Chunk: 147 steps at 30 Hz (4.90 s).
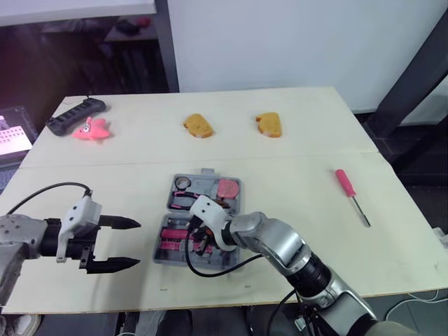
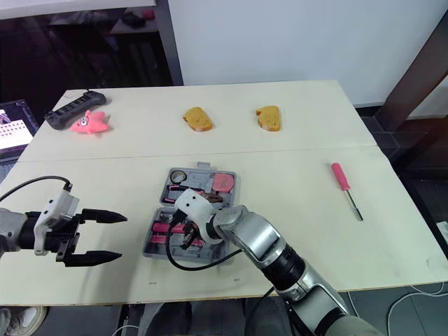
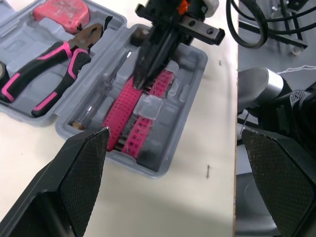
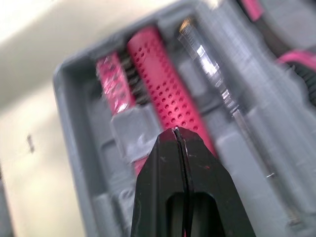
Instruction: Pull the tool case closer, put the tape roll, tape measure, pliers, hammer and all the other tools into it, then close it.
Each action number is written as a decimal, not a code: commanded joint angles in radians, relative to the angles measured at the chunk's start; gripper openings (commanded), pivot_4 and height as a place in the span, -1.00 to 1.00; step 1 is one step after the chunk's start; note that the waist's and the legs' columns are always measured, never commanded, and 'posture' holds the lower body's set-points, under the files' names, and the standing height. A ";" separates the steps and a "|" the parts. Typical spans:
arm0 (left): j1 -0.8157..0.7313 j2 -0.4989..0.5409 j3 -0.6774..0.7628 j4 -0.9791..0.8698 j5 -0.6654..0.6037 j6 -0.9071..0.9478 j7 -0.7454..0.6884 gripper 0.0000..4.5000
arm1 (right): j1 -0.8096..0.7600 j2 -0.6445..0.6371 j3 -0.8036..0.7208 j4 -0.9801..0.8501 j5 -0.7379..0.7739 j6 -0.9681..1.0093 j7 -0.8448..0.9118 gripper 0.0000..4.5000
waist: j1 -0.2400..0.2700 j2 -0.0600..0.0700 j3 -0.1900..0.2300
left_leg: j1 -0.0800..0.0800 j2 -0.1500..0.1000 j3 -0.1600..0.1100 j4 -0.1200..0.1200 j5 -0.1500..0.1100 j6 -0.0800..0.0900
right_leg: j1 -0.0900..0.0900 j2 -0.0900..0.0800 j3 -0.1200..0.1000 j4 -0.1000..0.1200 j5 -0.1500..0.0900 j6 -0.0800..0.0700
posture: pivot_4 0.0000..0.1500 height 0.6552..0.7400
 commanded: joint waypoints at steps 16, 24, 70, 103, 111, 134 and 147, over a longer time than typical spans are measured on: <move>-0.006 0.009 0.026 -0.025 -0.019 0.008 0.015 1.00 | 0.018 -0.023 -0.012 -0.045 0.024 -0.184 0.105 -1.00 | -0.002 0.000 -0.013 | 0.014 0.000 0.000 -0.003 -0.003 0.005 | 0.013 0.000 0.000 -0.002 -0.007 0.001 | 1.00 1.00; -0.014 0.007 0.022 -0.025 -0.018 0.010 0.020 1.00 | 0.014 -0.027 0.016 0.042 -0.047 -0.278 0.093 -1.00 | -0.003 0.000 -0.013 | 0.006 0.000 0.000 -0.003 -0.003 0.005 | 0.005 0.000 0.000 0.000 -0.007 0.000 | 1.00 1.00; -0.008 -0.021 0.071 0.074 -0.010 -0.023 0.065 1.00 | 0.110 -0.102 -0.199 -0.243 0.003 -0.459 0.139 -1.00 | 0.000 0.003 -0.014 | 0.008 0.000 0.000 -0.003 -0.007 0.010 | 0.009 0.000 0.001 -0.005 -0.012 -0.003 | 1.00 1.00; -0.106 0.147 0.236 1.172 0.184 -0.570 0.073 1.00 | 0.866 -0.618 -1.211 0.283 0.127 -1.145 0.538 0.98 | 0.024 -0.003 0.000 | -0.001 0.000 0.005 -0.001 -0.007 0.010 | 0.000 0.000 0.002 -0.004 -0.010 -0.006 | 1.00 1.00; -0.088 0.042 0.207 0.970 0.146 -0.505 0.048 1.00 | 0.856 -0.557 -1.157 0.130 0.147 -1.000 0.397 0.98 | 0.025 -0.002 0.000 | 0.010 0.000 0.005 -0.001 -0.006 0.010 | 0.012 0.000 0.002 -0.003 -0.011 -0.005 | 1.00 1.00; 0.183 -0.232 0.037 -0.377 -0.113 0.077 0.410 1.00 | 0.162 -0.506 -0.900 0.390 -0.048 -0.447 -0.204 0.98 | 0.023 0.001 0.002 | 0.010 -0.001 0.005 0.000 -0.005 0.008 | 0.013 0.000 0.004 -0.006 -0.009 -0.003 | 1.00 1.00; 0.217 -0.245 0.038 -0.429 -0.114 0.091 0.455 1.00 | 0.010 -0.592 -0.764 0.575 -0.110 -0.451 -0.092 -0.28 | 0.022 0.002 0.003 | 0.010 -0.001 0.005 0.001 -0.005 0.008 | 0.014 0.000 0.004 -0.006 -0.008 -0.002 | 1.00 1.00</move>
